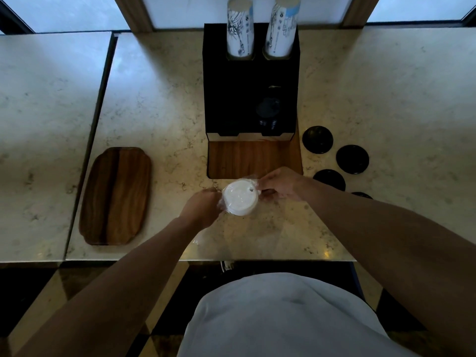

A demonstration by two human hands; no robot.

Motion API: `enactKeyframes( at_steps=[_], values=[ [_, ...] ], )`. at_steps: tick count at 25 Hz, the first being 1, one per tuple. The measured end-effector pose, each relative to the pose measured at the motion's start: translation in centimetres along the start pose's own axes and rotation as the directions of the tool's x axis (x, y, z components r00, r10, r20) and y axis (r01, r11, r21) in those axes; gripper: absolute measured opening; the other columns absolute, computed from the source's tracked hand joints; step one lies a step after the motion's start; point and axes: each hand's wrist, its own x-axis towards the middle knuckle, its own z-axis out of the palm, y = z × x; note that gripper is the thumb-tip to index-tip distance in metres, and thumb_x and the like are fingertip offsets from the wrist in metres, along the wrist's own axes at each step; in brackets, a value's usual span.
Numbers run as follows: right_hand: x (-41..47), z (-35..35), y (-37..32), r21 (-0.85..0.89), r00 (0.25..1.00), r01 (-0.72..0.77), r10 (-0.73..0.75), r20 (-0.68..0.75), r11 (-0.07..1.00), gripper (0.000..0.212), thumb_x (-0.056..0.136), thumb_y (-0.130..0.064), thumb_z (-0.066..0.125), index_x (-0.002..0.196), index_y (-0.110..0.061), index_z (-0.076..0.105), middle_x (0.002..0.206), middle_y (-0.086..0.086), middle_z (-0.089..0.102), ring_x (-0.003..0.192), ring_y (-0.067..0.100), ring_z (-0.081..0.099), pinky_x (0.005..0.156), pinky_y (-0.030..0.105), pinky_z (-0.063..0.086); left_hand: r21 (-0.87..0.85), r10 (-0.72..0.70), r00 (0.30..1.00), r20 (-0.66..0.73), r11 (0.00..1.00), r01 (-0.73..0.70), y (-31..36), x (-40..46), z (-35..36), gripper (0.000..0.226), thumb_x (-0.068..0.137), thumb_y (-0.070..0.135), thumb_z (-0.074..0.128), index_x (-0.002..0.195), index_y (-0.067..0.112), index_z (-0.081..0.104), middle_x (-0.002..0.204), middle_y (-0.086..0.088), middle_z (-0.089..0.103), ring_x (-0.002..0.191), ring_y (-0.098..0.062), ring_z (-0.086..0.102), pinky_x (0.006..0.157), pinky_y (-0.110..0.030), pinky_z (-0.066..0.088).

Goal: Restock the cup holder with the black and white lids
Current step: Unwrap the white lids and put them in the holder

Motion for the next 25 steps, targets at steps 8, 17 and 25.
enactKeyframes(
  at_steps=[8,17,25],
  values=[
    [-0.1,0.2,-0.3,-0.032,0.994,-0.065,0.068,0.087,0.997,0.033,0.085,-0.012,0.077,0.114,0.004,0.070,0.108,0.018,0.070,0.089,0.022,0.064,0.091,0.040,0.055,0.031,0.025,1.000,-0.010,0.999,-0.025,0.1,-0.2,0.0,0.031,0.091,0.029,0.069,0.114,0.008,0.069,0.106,-0.009,0.067,0.085,-0.022,0.064,0.073,-0.033,0.056],
    [-0.4,0.3,-0.9,-0.079,0.989,-0.019,0.030,0.142,0.997,0.039,0.077,-0.017,0.084,0.111,-0.002,0.071,0.109,0.013,0.073,0.099,0.024,0.070,0.083,0.036,0.060,0.049,0.030,1.000,0.004,0.998,-0.030,0.1,0.0,0.1,0.034,0.092,0.032,0.067,0.118,0.009,0.066,0.110,-0.008,0.064,0.086,-0.021,0.062,0.074,-0.032,0.055],
    [0.1,0.5,-0.3,0.050,1.000,-0.029,0.029,-0.010,0.998,0.031,0.085,-0.015,0.075,0.112,-0.005,0.067,0.111,0.014,0.066,0.102,0.029,0.067,0.080,0.042,0.062,0.107,0.037,0.999,-0.029,0.994,-0.034,-1.4,-0.5,0.5,0.054,0.088,0.035,0.070,0.133,0.010,0.055,0.119,-0.010,0.062,0.099,-0.024,0.060,0.082,-0.034,0.052]
  ],
)
